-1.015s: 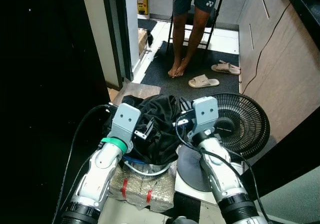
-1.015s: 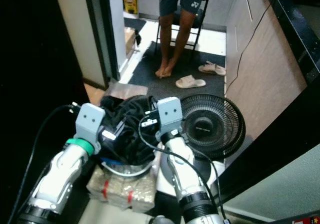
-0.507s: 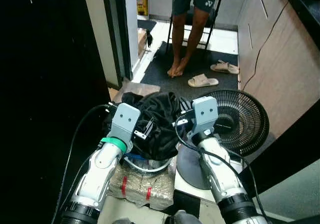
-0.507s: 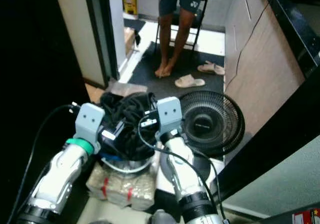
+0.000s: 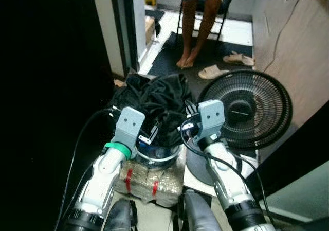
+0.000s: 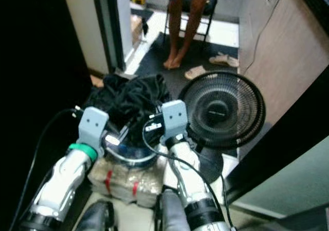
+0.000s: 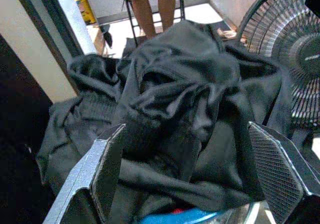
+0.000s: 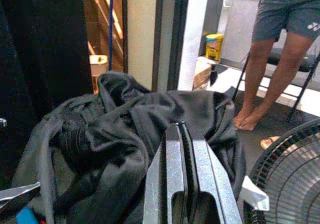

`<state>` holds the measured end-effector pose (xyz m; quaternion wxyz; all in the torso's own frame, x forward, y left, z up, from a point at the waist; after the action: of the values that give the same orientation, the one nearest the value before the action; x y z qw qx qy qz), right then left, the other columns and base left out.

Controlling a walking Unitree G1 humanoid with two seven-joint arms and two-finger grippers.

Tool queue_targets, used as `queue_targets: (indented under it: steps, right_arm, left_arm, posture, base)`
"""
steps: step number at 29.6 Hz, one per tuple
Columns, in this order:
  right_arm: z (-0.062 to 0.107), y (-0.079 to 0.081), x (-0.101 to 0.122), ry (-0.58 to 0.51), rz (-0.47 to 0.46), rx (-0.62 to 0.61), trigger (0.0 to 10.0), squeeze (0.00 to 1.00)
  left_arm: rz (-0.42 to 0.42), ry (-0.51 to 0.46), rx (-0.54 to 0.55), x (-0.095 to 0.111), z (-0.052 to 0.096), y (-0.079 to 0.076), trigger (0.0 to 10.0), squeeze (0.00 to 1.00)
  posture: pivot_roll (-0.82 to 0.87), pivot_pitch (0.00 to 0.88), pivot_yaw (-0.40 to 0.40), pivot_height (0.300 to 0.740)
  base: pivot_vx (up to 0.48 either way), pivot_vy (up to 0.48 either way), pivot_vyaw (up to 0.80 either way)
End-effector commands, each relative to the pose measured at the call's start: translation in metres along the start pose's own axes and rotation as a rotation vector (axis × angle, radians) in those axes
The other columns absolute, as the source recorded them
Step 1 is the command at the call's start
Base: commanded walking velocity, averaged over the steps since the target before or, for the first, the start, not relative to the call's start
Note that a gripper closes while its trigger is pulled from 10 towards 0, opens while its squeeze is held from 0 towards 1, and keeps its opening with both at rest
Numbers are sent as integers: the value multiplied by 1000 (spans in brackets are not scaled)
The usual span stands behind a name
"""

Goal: Clothes washing

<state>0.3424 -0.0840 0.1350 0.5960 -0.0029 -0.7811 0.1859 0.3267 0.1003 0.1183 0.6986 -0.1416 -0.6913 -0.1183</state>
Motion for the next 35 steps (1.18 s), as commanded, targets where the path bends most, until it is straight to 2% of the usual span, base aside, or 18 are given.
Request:
queue_targets:
  steps: [1,32,33,35]
  right_arm:
    - [0,0,0,3,-8,-5,10000,0]
    - [0,0,1,2,-9,-5,10000,0]
    - [-4,-3,6,-19,-7,-10,10000,0]
    - [-4,-3,6,-19,-7,-10,10000,0]
  left_arm:
    - [-1,4,8,3,-3,2,10000,0]
    - [4,-1,11,6,-5,3,10000,0]
    - [25,-51,17,25,-13,3,10000,0]
    - [25,-51,17,25,-13,3,10000,0]
  posture:
    - [-28,7,37,600]
    - [-28,7,37,495]
    - [-30,0,36,485]
    - [-30,0,36,485]
  base:
    - [0,0,0]
    - [0,0,0]
    - [0,0,0]
    - [0,0,0]
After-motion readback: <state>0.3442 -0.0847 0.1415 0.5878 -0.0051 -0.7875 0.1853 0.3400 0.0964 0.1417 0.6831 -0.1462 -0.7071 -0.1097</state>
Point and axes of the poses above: a point about 5 cm out from each wrist's last joint towards the gripper, its own z axis pointing back from the gripper into the wrist, its own x axis along the axis of the wrist's last joint, y = z × x, the point moved 3 cm from there along -z, pointing out of the wrist towards the gripper, and after that the axes turned 13 degrees about z, right-handed, at the moved point
